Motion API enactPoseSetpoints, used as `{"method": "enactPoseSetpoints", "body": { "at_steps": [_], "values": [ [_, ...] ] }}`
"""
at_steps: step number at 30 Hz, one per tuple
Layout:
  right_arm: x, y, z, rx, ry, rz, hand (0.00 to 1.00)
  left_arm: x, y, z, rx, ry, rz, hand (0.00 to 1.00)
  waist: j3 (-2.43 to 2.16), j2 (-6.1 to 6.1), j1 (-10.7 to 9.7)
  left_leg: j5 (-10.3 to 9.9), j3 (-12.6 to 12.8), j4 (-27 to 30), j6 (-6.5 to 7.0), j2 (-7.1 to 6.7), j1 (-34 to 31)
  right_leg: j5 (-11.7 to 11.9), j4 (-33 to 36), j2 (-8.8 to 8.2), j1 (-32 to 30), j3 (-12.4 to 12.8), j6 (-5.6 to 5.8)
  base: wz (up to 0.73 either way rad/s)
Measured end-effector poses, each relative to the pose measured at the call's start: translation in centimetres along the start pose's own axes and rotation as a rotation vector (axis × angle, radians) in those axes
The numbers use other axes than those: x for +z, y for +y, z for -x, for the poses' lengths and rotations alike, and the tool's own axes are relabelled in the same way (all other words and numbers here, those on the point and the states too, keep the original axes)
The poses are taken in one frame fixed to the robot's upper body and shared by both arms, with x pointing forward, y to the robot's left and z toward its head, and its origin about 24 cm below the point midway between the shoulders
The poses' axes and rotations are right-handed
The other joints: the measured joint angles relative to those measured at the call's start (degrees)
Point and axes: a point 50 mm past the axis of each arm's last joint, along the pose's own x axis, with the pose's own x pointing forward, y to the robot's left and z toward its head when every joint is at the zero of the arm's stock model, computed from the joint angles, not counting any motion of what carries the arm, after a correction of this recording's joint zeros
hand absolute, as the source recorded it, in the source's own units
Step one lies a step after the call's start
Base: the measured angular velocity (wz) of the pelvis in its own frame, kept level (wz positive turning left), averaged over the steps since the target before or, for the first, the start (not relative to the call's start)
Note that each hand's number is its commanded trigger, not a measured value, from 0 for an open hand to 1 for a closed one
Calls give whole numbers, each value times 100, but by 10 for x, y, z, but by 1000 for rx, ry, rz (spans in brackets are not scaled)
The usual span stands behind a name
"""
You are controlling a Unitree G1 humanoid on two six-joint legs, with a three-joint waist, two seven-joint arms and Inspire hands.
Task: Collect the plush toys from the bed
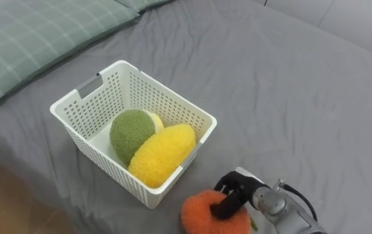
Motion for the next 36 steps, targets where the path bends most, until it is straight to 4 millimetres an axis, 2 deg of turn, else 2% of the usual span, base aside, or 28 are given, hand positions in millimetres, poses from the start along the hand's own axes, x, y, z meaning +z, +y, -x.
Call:
{"method": "enactPoseSetpoints", "body": {
  "at_steps": [3, 6, 10, 11, 13, 18, 20, 26, 30, 33, 36],
  "values": [
    [-1, -4, 1, -14, -9, -32, 100, -6, 4, 1, 8, 12, -3, 0, 2, 19, -126, 0, 6, -15, 0, 2, 101, -1, -11, 0, 71, 1, 1, -1],
    [-1, -24, 7, -86, -42, -75, 100, -10, 6, 2, 14, 23, 1, 0, 0, 61, -238, 0, 39, -7, 0, 9, 91, 0, -1, 0, 39, 57, 1, -8],
    [0, -50, 26, -222, -131, -75, 100, -12, 12, 3, 25, 19, 19, 0, -52, 143, -409, 0, 96, -26, 0, 15, 121, 0, 2, 4, 36, 127, 1, -8],
    [2, -56, 29, -250, -147, -68, 100, -13, 13, 3, 27, 18, 26, 0, -55, 183, -452, 0, 178, -60, 0, 26, 182, 3, 11, 12, 44, 225, 1, -25],
    [7, -62, 33, -279, -175, -64, 100, -15, 14, 4, 28, 22, 27, 0, -42, 247, -532, -1, 214, -105, 1, 34, 223, 7, 8, 15, 70, 260, 1, -20],
    [27, -85, 53, -388, -291, -69, 100, -11, 12, 3, 11, 10, 44, 0, -44, 265, -708, -18, 361, -144, 1, 65, 289, 7, 13, 35, 67, 392, 2, -13],
    [36, -97, 64, -454, -346, -77, 100, -9, 10, 3, 1, -1, 46, 0, -47, 257, -726, -38, 384, -144, 0, 74, 302, 7, 11, 40, 62, 416, 2, -9],
    [68, -114, 86, -558, -484, -41, 100, -7, 9, 3, 0, -5, 44, 0, -52, 242, -785, -40, 439, -156, -3, 92, 286, 7, 12, 58, 10, 520, 2, -5],
    [84, -124, 94, -596, -529, -17, 100, -7, 9, 2, 1, -5, 38, 0, -55, 201, -773, -40, 445, -156, -4, 95, 258, 7, 13, 59, -27, 524, 2, 0],
    [94, -130, 102, -622, -565, 0, 100, -7, 10, 3, 2, -5, 37, 0, -66, 165, -666, -41, 466, -169, -6, 100, 268, 7, 13, 60, -38, 515, 2, -4],
    [111, -133, 104, -631, -608, 34, 100, -2, 10, 2, -1, -20, 35, 0, -55, 173, -559, -42, 461, -177, -7, 103, 291, 7, 12, 59, -9, 495, 1, 0]
  ]
}}
